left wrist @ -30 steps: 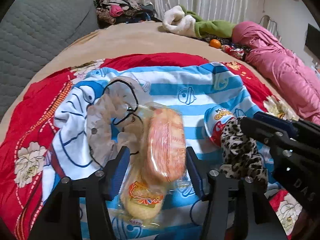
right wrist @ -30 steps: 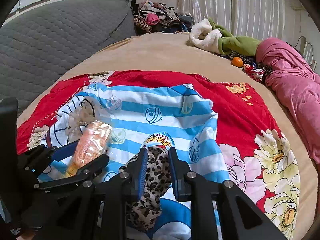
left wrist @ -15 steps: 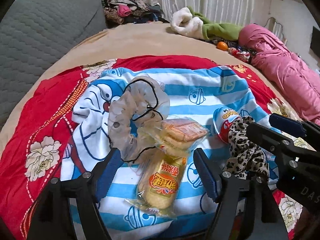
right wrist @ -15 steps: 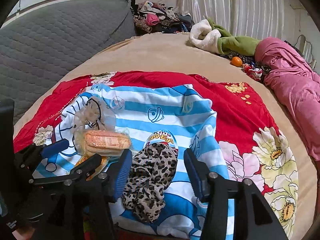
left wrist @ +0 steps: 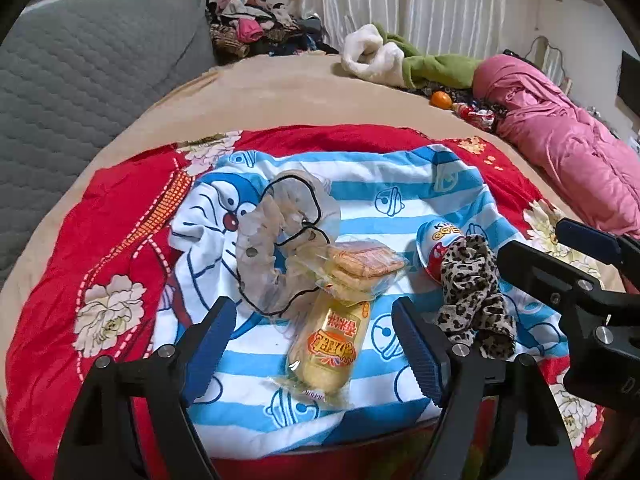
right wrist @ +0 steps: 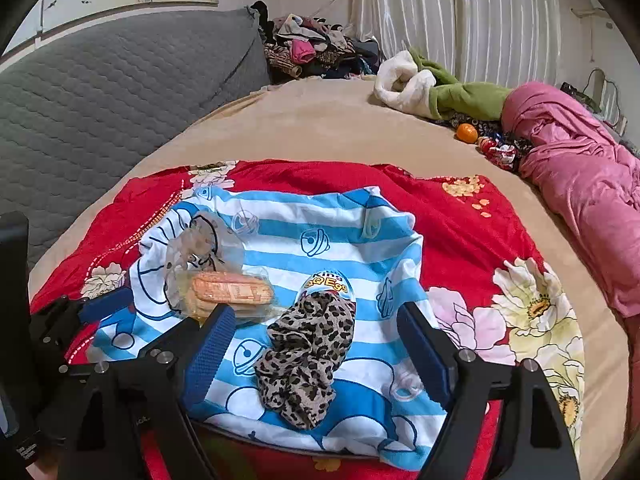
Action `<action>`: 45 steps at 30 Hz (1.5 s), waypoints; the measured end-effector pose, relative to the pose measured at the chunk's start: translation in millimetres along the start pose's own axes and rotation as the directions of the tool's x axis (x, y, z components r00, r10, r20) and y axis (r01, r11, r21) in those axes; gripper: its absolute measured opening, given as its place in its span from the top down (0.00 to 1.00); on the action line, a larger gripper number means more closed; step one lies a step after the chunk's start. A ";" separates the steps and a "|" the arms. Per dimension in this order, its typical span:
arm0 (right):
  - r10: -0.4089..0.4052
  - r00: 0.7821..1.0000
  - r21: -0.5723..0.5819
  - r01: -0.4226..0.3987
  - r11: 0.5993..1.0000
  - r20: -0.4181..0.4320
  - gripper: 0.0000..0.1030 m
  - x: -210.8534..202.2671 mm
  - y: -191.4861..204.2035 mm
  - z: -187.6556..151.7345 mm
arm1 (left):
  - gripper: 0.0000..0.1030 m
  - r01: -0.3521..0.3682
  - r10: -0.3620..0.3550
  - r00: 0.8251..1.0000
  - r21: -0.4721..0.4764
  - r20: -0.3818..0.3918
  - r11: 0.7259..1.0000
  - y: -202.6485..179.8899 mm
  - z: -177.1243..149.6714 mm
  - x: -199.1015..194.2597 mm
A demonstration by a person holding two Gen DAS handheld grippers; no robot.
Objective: Organize objects
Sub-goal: 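Lower the bread onto the shirt beside the yellow bun and open the left tool, then withdraw both open tools up and away from the tray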
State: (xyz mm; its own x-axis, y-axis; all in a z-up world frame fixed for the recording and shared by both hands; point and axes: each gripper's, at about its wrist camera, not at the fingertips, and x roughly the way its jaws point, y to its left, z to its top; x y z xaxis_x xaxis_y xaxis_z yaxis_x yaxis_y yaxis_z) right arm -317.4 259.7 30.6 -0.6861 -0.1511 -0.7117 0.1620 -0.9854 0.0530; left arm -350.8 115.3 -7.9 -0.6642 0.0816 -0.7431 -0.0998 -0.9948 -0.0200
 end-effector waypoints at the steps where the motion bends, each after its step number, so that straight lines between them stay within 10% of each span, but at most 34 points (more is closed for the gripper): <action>1: 0.000 1.000 -0.002 0.000 1.000 0.001 0.19 -2.4 1.1 0.5 | 0.21 -0.003 0.003 1.000 0.003 0.001 1.000 0.5 -0.3 -3.4; 45: 0.060 0.973 -0.004 -0.061 0.998 0.224 0.01 -173.4 36.4 -16.2 | 0.10 -0.028 0.052 0.977 -0.117 0.205 0.993 44.9 -26.1 -185.1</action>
State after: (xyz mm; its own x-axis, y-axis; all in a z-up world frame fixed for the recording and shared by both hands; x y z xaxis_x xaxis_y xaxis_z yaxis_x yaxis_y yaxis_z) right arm -181.1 251.2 144.6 -0.8165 -0.2238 -0.5322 0.2061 -0.9741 0.0933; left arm -213.0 54.0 111.3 -0.8061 0.0403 -0.5904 0.0067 -0.9970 -0.0772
